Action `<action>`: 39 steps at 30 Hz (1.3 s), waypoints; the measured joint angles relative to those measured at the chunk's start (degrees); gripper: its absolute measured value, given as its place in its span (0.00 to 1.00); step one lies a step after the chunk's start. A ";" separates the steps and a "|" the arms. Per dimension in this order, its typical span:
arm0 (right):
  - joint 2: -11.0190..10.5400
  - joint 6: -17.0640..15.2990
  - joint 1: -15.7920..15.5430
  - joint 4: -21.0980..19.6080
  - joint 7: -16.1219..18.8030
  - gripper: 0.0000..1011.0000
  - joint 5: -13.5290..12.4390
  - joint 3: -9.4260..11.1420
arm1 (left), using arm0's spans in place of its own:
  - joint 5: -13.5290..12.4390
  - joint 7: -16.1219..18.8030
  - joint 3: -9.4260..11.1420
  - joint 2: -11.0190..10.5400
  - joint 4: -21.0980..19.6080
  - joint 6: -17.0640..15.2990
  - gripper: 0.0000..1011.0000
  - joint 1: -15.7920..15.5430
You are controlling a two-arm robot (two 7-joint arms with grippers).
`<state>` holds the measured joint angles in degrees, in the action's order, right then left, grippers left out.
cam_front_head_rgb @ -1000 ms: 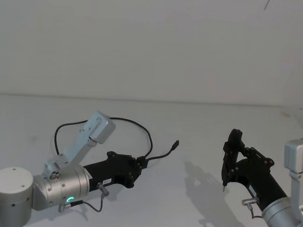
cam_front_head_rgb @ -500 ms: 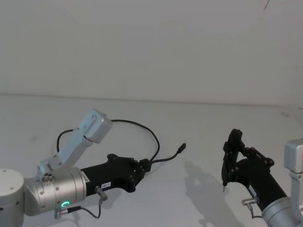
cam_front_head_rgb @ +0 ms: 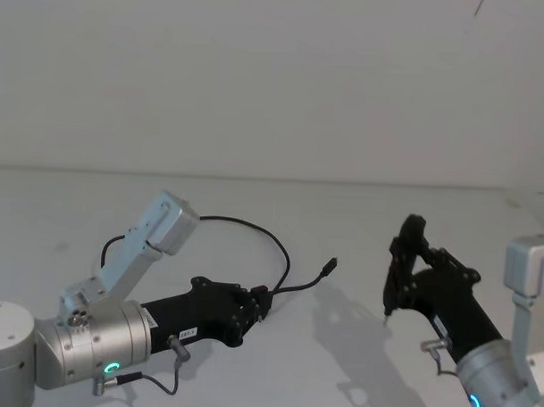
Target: Pick up the data cable with the one hand.
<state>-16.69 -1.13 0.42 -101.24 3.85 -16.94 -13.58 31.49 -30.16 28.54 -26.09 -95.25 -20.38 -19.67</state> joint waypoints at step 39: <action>9.60 5.36 10.02 10.55 -1.21 0.28 0.83 0.00 | 0.68 0.30 -0.26 -0.58 -1.57 -0.95 0.03 0.60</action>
<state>-7.09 4.22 10.44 -90.69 2.63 -16.11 -13.58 32.17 -29.86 28.28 -26.67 -96.82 -21.33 -19.07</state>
